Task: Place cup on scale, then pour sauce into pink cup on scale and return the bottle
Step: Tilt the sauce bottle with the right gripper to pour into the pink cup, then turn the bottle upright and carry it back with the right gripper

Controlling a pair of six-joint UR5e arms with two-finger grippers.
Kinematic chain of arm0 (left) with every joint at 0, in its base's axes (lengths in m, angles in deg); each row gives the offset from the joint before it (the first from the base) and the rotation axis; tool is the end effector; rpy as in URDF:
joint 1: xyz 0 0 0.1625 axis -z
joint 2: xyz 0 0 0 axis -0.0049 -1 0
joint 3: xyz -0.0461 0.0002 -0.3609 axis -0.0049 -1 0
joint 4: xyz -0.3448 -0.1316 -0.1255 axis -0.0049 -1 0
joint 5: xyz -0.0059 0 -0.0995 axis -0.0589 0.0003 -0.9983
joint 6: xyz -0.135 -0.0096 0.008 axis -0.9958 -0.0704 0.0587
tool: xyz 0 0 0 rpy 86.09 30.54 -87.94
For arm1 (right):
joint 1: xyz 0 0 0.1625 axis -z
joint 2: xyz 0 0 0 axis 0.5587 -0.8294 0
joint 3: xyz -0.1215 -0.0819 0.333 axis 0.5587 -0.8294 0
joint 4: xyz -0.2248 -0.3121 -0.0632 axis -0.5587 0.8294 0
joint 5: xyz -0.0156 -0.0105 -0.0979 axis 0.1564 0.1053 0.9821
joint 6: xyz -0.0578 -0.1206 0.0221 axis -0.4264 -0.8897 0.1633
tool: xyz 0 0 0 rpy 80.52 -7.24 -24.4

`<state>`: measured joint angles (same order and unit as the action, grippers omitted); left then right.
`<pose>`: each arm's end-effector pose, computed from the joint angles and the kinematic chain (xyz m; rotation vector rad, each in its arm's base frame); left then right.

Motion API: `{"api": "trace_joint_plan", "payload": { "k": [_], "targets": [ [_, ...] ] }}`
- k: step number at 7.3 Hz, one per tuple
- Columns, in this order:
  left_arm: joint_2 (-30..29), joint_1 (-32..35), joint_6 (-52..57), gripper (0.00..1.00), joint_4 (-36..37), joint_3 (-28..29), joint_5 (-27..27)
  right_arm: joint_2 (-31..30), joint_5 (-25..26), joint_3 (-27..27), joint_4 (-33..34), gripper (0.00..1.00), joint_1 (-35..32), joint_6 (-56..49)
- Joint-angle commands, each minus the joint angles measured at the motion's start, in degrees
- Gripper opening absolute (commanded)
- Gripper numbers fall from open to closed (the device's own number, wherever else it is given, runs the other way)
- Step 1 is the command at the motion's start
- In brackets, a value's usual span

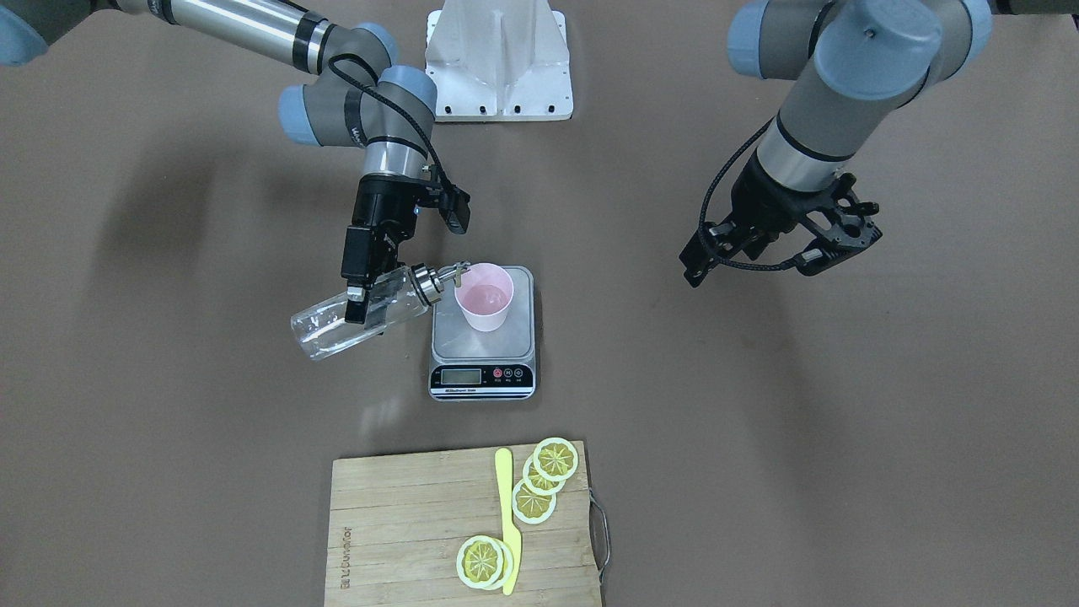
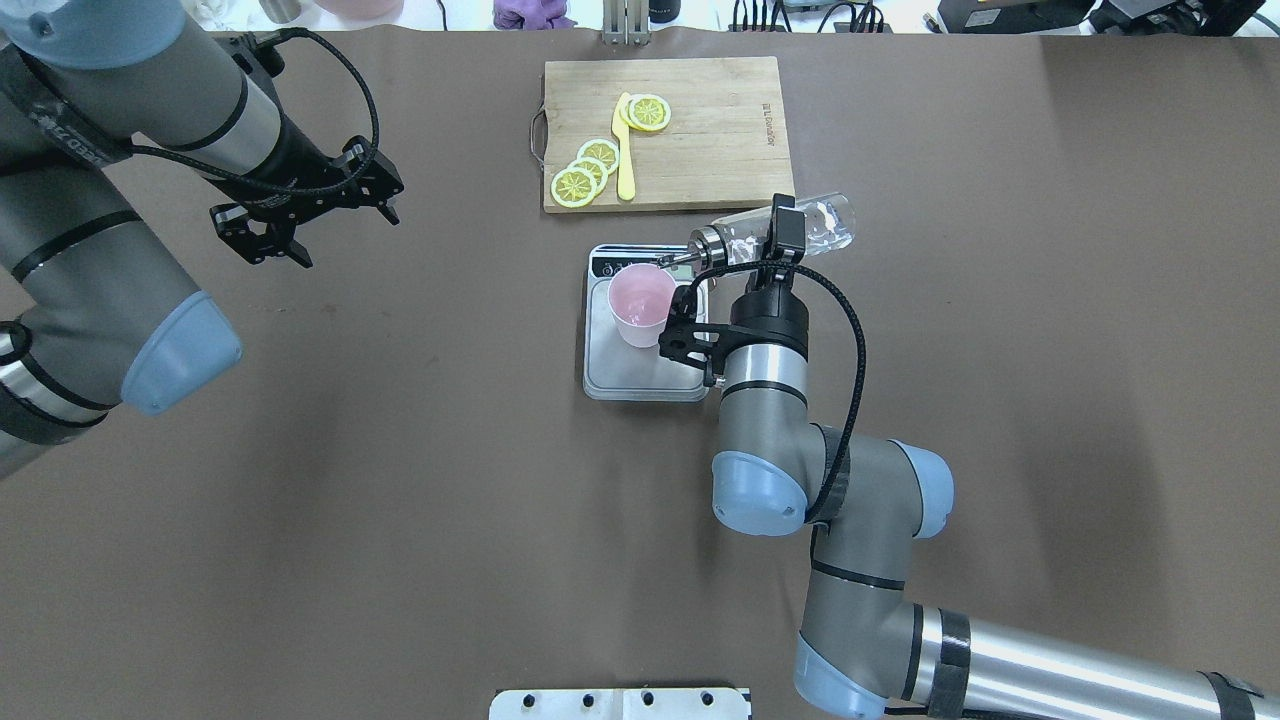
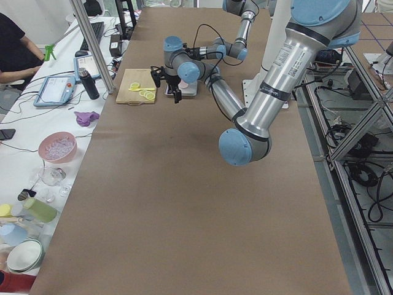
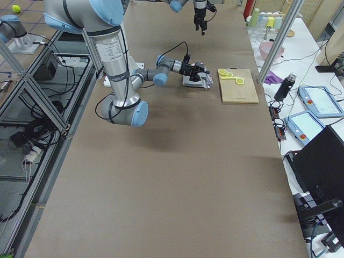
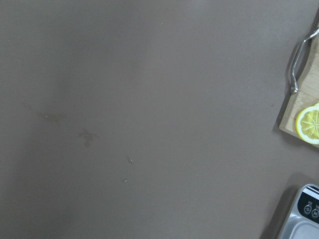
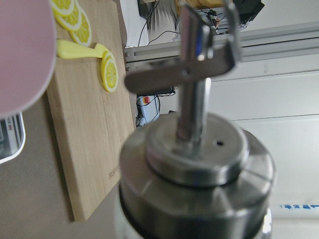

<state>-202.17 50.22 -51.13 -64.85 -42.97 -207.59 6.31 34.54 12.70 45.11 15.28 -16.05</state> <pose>0.3270 -0.4936 0.2350 -0.0989 0.9096 -0.4708 -0.4953 -0.4374 0.2555 1.2696 0.4036 -0.5878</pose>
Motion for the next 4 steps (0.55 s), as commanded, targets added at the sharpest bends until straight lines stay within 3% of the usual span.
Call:
{"api": "trace_joint_plan", "payload": {
  "k": [1,3,4],
  "targets": [
    [0.0,0.0,0.0,0.98,0.0,0.0,0.0,-0.1,-5.5,0.5,-6.8,0.00,-2.3,6.6],
    [0.0,0.0,0.0,0.98,0.0,0.0,0.0,-2.3,-12.9,1.1,-13.0,0.00,-5.7,22.3],
    [-0.1,0.0,0.0,0.98,0.0,-0.1,0.0,-5.9,-18.1,5.4,-13.2,0.00,-8.5,25.4]
  ]
}}
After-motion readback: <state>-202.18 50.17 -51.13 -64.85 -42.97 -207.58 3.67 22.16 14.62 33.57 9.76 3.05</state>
